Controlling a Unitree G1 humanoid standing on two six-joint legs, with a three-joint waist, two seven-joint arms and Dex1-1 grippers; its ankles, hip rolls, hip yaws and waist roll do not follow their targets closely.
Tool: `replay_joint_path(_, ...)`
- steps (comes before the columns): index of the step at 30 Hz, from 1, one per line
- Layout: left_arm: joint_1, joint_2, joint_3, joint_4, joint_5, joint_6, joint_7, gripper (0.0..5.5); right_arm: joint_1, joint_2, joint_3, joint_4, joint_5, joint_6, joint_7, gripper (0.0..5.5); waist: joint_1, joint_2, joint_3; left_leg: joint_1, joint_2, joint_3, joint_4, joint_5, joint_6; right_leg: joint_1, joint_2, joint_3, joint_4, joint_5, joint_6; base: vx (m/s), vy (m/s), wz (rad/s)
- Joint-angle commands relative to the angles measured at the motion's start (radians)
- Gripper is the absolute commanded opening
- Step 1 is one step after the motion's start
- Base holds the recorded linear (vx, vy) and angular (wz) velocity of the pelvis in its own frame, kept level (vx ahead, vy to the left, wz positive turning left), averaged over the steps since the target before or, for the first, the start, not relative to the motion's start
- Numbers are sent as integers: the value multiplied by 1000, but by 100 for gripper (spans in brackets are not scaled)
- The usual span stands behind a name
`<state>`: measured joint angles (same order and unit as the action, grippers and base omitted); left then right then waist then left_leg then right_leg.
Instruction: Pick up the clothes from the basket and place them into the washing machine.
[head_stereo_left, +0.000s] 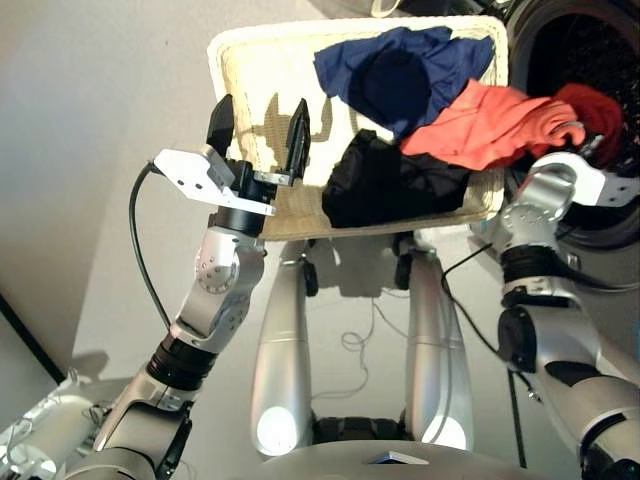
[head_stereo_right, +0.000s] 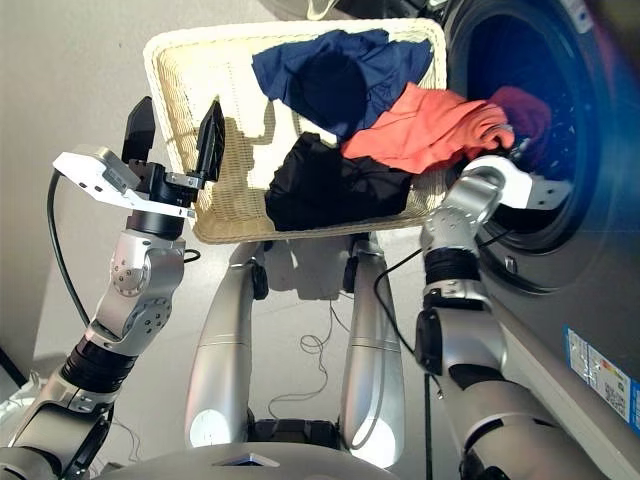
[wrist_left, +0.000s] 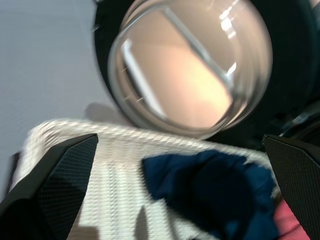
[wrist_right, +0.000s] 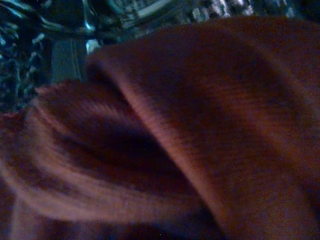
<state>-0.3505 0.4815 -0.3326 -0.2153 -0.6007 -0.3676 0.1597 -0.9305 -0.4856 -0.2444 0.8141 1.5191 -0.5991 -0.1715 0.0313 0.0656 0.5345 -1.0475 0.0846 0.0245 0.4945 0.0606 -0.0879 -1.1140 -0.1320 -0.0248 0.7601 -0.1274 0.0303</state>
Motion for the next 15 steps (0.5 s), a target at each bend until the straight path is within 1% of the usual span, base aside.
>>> replay_joint_path(1,62,18,31,-161,-21,-61,-20,550,-45,-156,11,-22,-35,-38,-12,0,-25,37,-14,-90,-18,-9,163,-126,-1,-55,4,64,-95,92,70,0,0,0)
replay_joint_path(4,85,37,45,-187,-23,-62,-16,550,-52,-224,21,-11,-38,-30,-14,0,-28,28,-14,-140,-22,-17,204,-133,1,-104,7,60,-54,88,69,0,0,0)
replay_joint_path(7,96,59,58,-202,-26,-64,-3,550,-73,-292,22,31,-38,-24,-32,0,-31,21,-14,-187,-24,-24,243,-142,2,-147,6,59,-20,85,69,0,0,0)
replay_joint_path(8,97,62,59,-208,-28,-63,2,550,-79,-307,21,47,-35,-21,-36,0,-31,21,-14,-201,-25,-22,254,-144,3,-161,7,59,-8,83,68,0,0,0)
replay_joint_path(10,107,68,71,-216,-34,-65,11,550,-85,-340,7,68,-35,-29,-51,0,-35,20,-14,-226,-25,-21,276,-150,4,-184,11,61,10,81,66,0,0,0)
replay_joint_path(12,111,76,77,-224,-37,-66,23,550,-91,-366,-15,83,-28,-48,-71,0,-37,19,-14,-246,-26,-20,292,-153,6,-204,13,60,28,79,66,0,0,0)
replay_joint_path(13,115,78,82,-229,-41,-66,29,550,-90,-377,-31,87,-32,-62,-83,0,-39,20,-14,-253,-29,-21,301,-153,8,-211,17,61,35,78,65,0,0,0)
replay_joint_path(15,122,88,88,-233,-44,-69,35,550,-85,-398,-46,93,-58,-71,-111,0,-43,17,-14,-264,-30,-22,313,-156,8,-224,21,63,46,77,64,0,0,0)
